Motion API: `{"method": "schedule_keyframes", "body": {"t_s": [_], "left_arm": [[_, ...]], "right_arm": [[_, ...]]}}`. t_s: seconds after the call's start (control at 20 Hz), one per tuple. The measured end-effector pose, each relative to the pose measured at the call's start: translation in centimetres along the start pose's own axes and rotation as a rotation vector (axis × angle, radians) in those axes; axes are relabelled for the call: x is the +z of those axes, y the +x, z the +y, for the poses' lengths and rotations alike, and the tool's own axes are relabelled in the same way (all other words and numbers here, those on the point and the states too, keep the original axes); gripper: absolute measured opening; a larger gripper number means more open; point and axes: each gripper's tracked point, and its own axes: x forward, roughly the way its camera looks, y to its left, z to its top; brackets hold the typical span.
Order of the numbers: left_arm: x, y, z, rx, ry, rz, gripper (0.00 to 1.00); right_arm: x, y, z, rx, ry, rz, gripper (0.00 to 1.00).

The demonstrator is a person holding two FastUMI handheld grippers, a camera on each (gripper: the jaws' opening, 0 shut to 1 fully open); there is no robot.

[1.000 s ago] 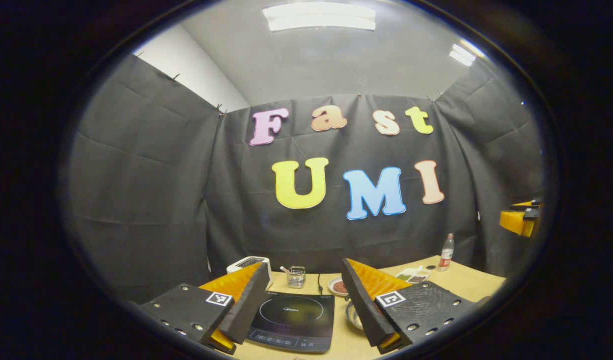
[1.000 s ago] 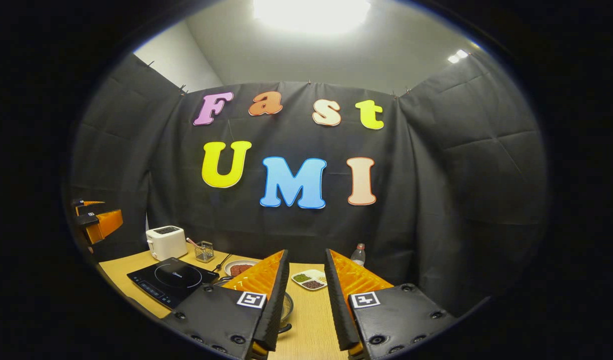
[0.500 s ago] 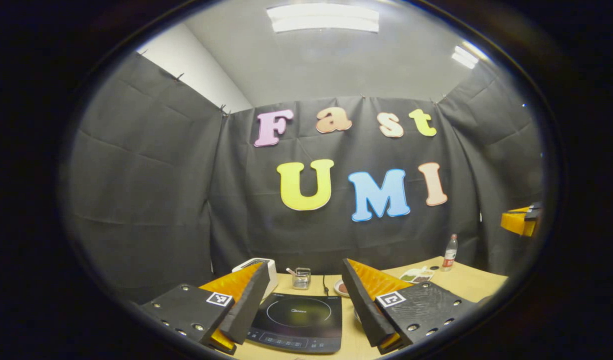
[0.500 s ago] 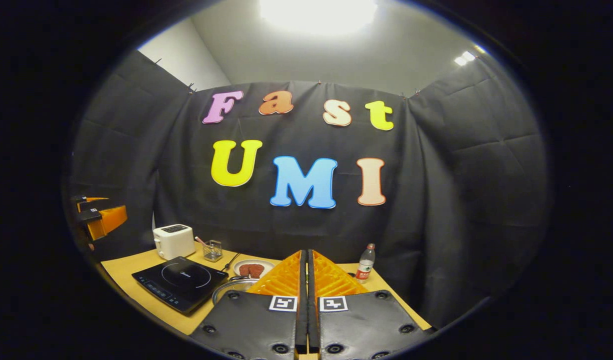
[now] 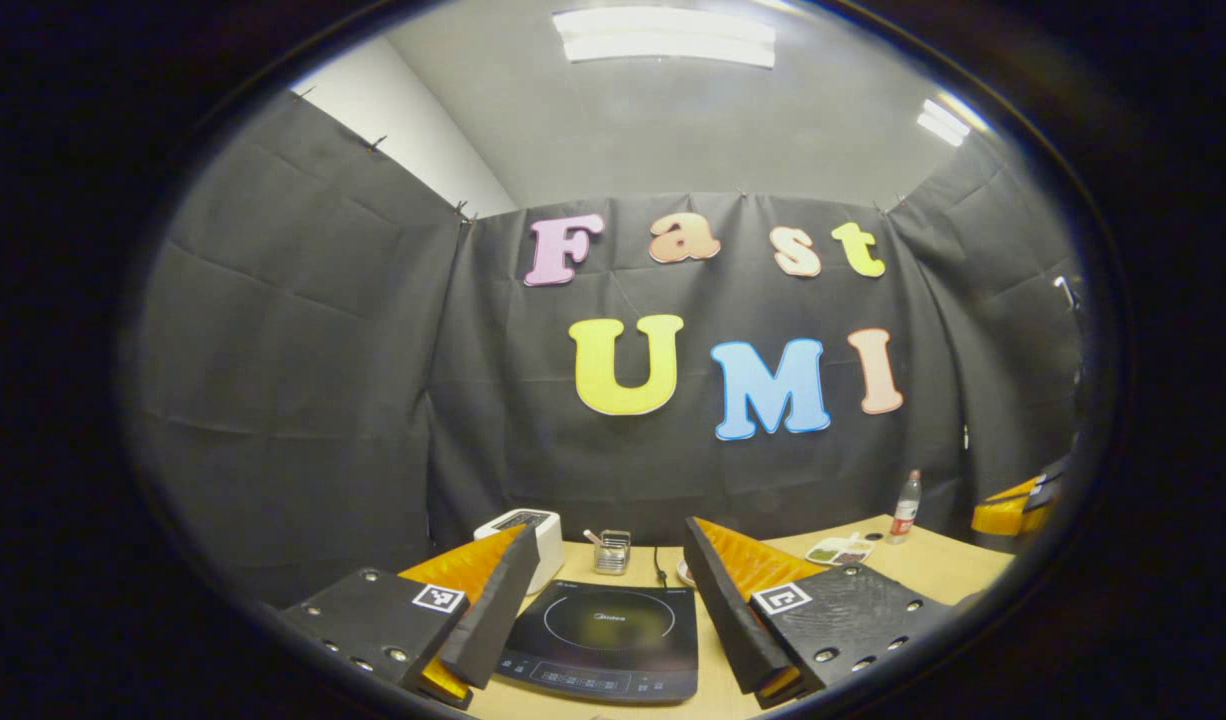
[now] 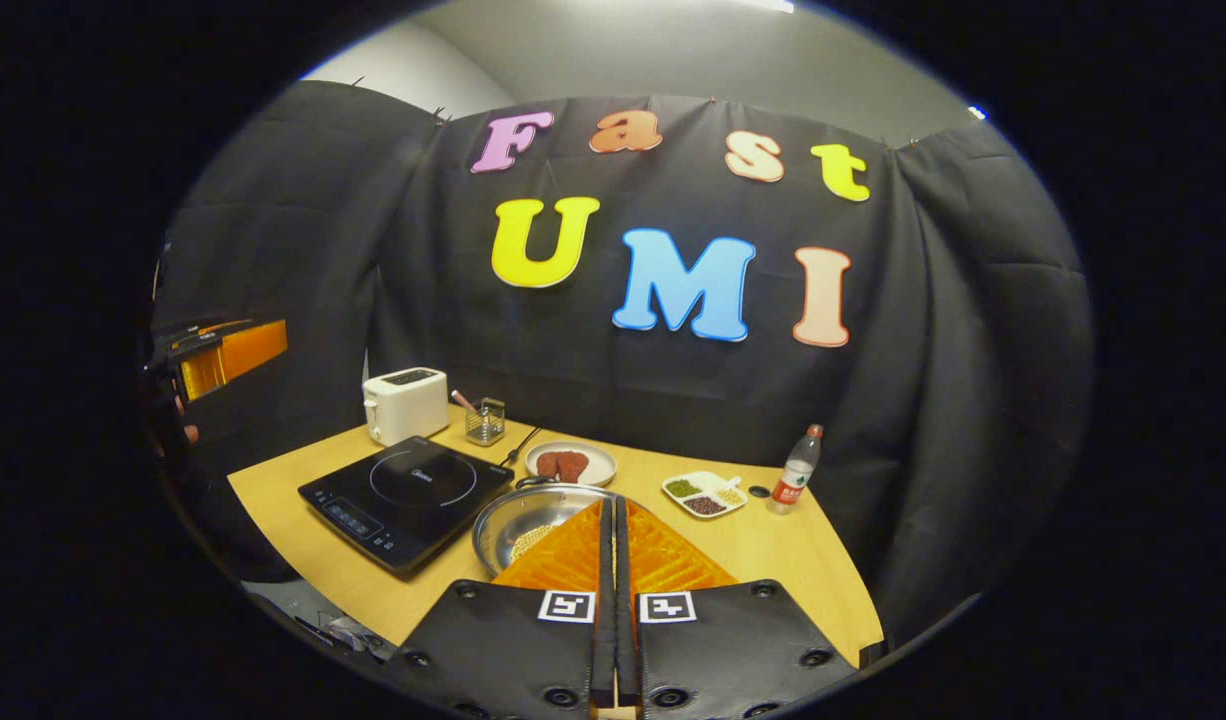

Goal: First push the handle of the pot to place it horizontally, then grasp the pot with both hands and set it on the induction cooktop.

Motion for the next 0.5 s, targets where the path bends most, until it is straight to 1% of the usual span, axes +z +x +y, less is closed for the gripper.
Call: {"method": "schedule_keyframes", "body": {"t_s": [0.1, 0.3, 0.45, 0.5], "left_arm": [[-0.6, 0.3, -0.1, 0.013, 0.01, 0.011, 0.86], [-1.3, 1.1, -0.9, 0.049, 0.009, 0.04, 0.86], [-1.1, 1.7, -2.1, 0.063, 0.048, 0.04, 0.86], [-1.0, 2.0, -2.4, 0.071, 0.057, 0.039, 0.88]], "right_arm": [[-2.4, 0.8, 0.3, 0.028, -0.012, 0.07, 0.02], [-6.2, 2.9, 0.6, 0.1, -0.031, 0.171, 0.02], [-8.8, 4.5, 0.9, 0.165, -0.037, 0.25, 0.02], [-9.5, 5.1, 1.0, 0.192, -0.037, 0.279, 0.0]]}}
